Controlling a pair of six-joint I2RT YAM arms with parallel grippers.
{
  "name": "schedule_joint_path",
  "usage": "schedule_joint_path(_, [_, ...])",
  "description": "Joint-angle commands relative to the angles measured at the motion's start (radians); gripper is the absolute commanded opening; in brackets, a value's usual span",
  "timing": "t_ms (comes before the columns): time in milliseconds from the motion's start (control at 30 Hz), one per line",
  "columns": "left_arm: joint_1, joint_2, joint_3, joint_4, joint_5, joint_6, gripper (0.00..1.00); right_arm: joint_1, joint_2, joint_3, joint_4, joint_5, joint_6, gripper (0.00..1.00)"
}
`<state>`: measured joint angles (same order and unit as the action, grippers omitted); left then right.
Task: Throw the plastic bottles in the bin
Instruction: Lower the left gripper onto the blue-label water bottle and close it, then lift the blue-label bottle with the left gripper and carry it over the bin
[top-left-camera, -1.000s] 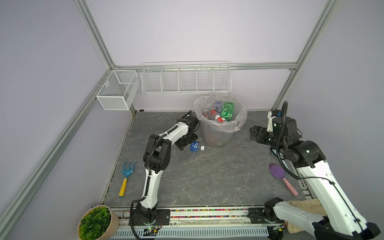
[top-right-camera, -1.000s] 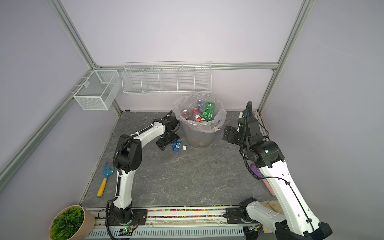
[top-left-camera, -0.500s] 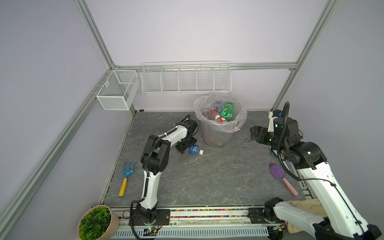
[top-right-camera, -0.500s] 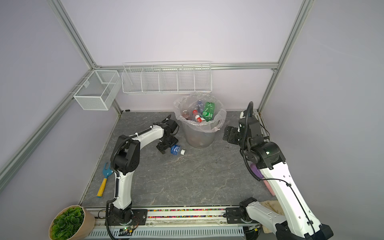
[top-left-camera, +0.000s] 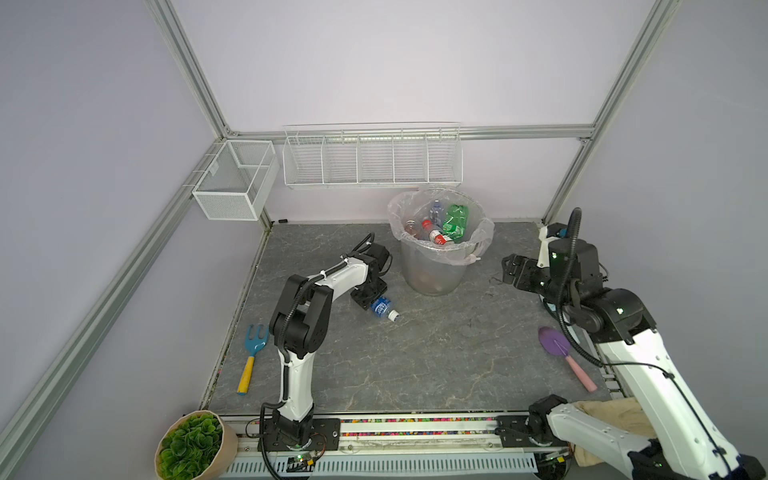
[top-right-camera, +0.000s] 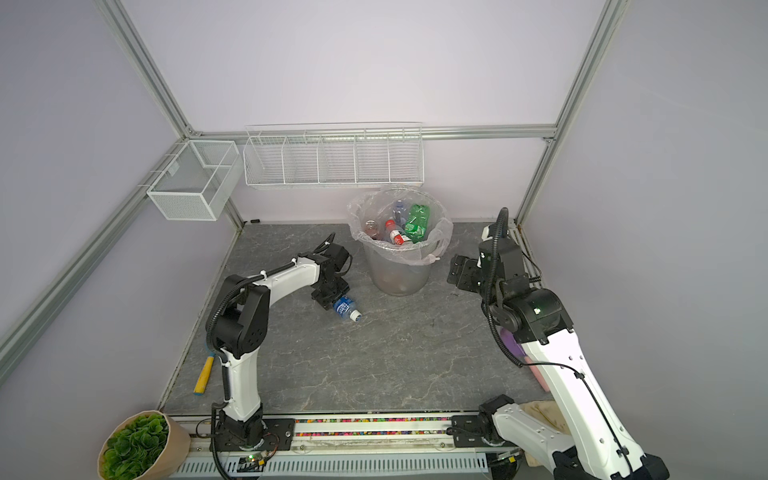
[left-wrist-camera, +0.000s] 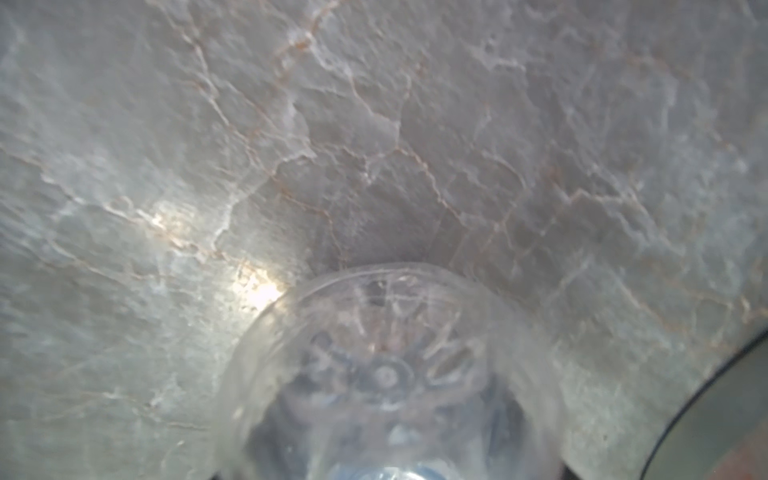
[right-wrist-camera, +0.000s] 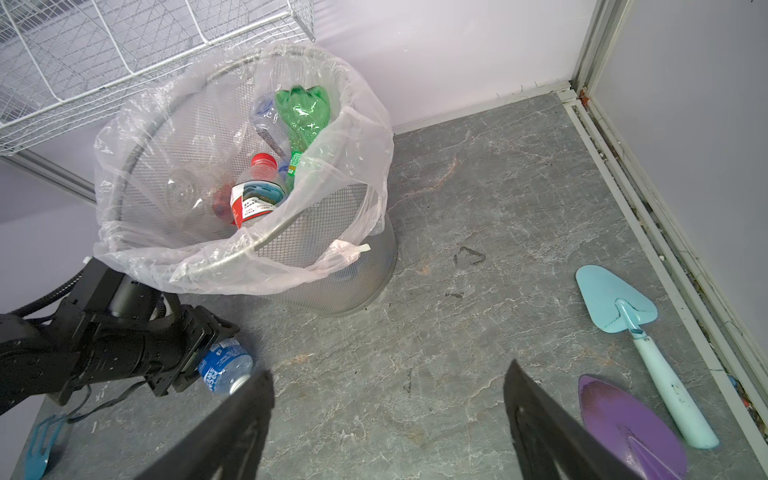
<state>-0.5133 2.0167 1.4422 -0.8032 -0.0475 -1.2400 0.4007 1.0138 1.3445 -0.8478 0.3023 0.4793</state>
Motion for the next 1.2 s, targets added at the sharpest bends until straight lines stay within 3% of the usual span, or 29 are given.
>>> schedule_joint_path(0, [-0.001,-0.019,-0.045,0.002,0.017,-0.029,0.45,-0.004,-0.015,-0.016,0.012,0.021,0.013,0.89])
schedule_joint_path(167, [0.001,-0.048,-0.04,0.009,0.025,-0.009,0.24,-0.004,-0.02,-0.018,0.012,0.021,0.016,0.89])
schedule_joint_path(267, [0.001,-0.066,-0.039,0.013,0.023,-0.005,0.01,-0.004,-0.027,-0.021,0.012,0.024,0.016,0.89])
schedule_joint_path(533, [0.001,-0.109,-0.034,0.037,0.045,0.039,0.0,-0.005,-0.037,-0.022,0.013,0.025,0.018,0.89])
schedule_joint_path(1167, [0.001,-0.343,-0.029,0.041,-0.052,0.089,0.0,-0.006,-0.053,-0.042,0.024,0.021,0.019,0.89])
